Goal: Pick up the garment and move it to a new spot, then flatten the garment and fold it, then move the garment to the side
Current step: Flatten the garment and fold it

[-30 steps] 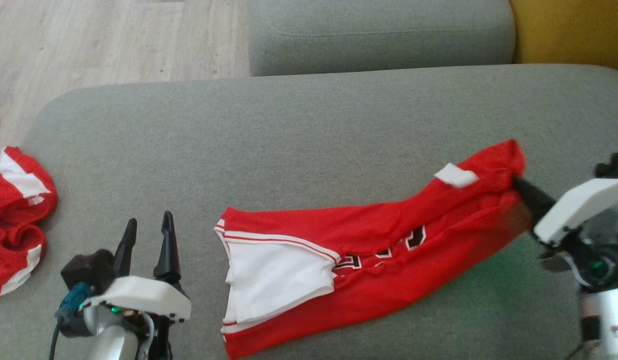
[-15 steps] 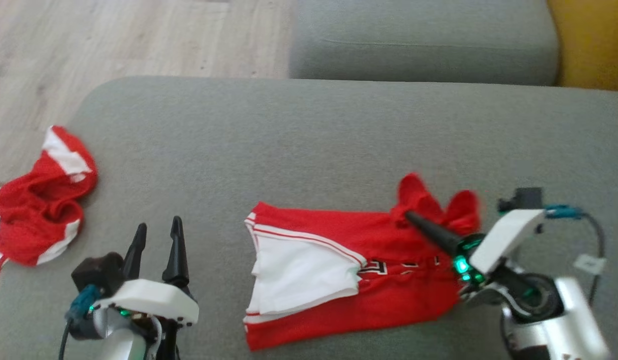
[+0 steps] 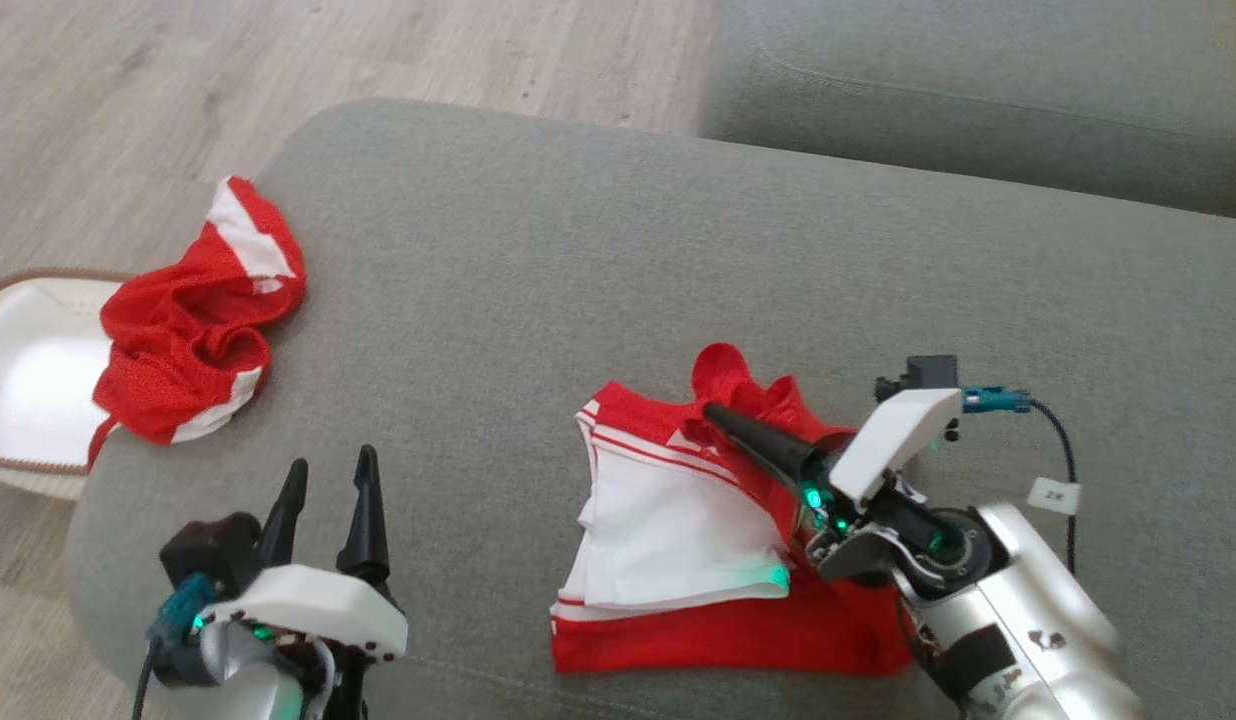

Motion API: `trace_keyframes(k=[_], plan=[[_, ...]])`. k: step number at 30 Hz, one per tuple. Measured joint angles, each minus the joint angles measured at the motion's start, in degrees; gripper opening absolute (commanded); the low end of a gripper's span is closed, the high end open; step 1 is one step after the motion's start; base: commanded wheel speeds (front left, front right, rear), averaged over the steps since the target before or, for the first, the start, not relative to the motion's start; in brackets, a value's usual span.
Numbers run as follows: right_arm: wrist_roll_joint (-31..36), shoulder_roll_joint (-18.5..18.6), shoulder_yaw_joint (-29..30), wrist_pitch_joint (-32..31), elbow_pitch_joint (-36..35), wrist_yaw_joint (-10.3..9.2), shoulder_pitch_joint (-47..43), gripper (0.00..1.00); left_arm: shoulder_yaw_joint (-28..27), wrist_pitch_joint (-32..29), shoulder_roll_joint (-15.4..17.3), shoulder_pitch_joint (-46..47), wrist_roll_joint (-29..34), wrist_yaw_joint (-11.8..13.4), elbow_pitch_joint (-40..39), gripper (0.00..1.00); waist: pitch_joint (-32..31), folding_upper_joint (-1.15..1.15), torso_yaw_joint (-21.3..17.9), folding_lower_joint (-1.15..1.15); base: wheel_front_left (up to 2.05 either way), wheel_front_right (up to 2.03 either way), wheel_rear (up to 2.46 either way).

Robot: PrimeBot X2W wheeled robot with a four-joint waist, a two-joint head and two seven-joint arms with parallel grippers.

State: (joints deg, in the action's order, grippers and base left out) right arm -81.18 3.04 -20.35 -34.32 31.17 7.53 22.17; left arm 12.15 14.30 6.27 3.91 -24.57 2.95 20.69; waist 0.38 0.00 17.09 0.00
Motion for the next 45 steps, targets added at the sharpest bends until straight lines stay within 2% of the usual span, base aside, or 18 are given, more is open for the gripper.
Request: trace_keyframes(k=[6,16,17,18,19,23,28,30,33,34,35,39,41,45], plan=[[-6.94,0.04,-6.46,2.58,6.14,0.00,3.55,0.00,-0.03,0.00,-0.80,0.17,0.30,-0.47,0.43,1.00,0.65,0.00,1.85,0.00,0.00,0.00,0.00],[-16.49,0.16,-18.15,6.94,12.78,0.00,8.61,0.00,-0.08,0.00,-1.25,2.31,0.82,-1.01,1.74,1.00,1.96,0.00,2.67,0.00,0.00,0.00,0.00],[-17.41,0.16,-19.42,7.20,13.40,0.00,9.03,0.25,-0.08,0.00,-1.29,2.33,0.89,-1.01,1.85,1.00,2.02,0.00,2.67,0.00,0.00,0.00,0.00],[-18.16,0.16,-20.62,7.49,13.96,0.00,9.37,0.59,-0.08,0.00,-1.34,2.33,0.89,-1.02,1.99,1.00,2.05,0.00,2.65,0.00,0.00,0.00,0.00],[-19.01,0.20,-21.96,7.54,14.32,0.00,9.60,1.00,-0.10,0.00,-1.36,2.33,0.89,-1.02,2.12,1.00,2.05,0.00,2.60,0.00,0.00,0.00,0.00],[-22.01,0.21,-25.53,8.73,13.32,0.00,10.31,1.00,-0.42,0.00,-1.40,2.32,1.13,-1.45,2.49,1.00,1.82,0.00,1.97,0.00,0.00,0.00,0.00],[-21.89,0.92,-25.85,11.62,8.33,0.00,12.18,1.00,-1.66,0.00,-1.34,2.30,1.33,-1.44,2.64,1.00,1.00,0.00,0.23,0.00,0.00,0.00,0.00],[-21.06,2.63,-24.58,13.65,4.78,0.00,12.94,1.00,-1.83,0.00,-1.30,2.17,1.34,-1.43,2.45,1.00,0.60,0.00,-0.61,0.00,0.00,0.00,0.00],[-19.87,7.33,-21.54,17.37,-1.18,0.00,13.08,1.00,-1.89,0.00,-1.29,2.14,1.76,-1.43,1.78,1.00,0.05,0.00,-1.96,0.00,0.00,0.00,0.00],[-18.79,9.37,-20.83,18.91,-2.86,0.00,13.08,1.00,-1.90,0.00,-1.31,2.14,1.81,-1.43,1.60,1.00,-0.12,0.00,-2.37,0.00,0.00,0.00,0.00],[-14.80,13.67,-19.61,23.15,-5.11,0.00,13.07,1.00,-1.97,0.00,-1.31,2.03,1.81,-1.43,1.33,1.00,-0.43,0.00,-3.15,0.00,0.00,0.00,0.00],[-2.58,21.69,-19.74,32.95,-5.20,0.00,12.79,1.00,-1.94,0.00,-1.35,1.99,2.27,-1.43,0.71,1.00,-0.69,0.00,-4.04,0.00,0.00,0.00,0.00],[2.99,23.41,-20.26,36.51,-3.07,0.00,12.36,1.00,-1.96,0.00,-1.38,1.97,2.31,-1.44,0.38,1.00,-0.55,0.00,-4.25,0.00,0.00,0.00,0.00],[9.21,22.24,-22.01,39.20,2.25,0.00,11.06,1.00,-1.94,0.00,-1.45,1.96,2.31,-1.45,0.18,1.00,-0.13,0.00,-4.24,0.00,0.00,0.00,0.00]])
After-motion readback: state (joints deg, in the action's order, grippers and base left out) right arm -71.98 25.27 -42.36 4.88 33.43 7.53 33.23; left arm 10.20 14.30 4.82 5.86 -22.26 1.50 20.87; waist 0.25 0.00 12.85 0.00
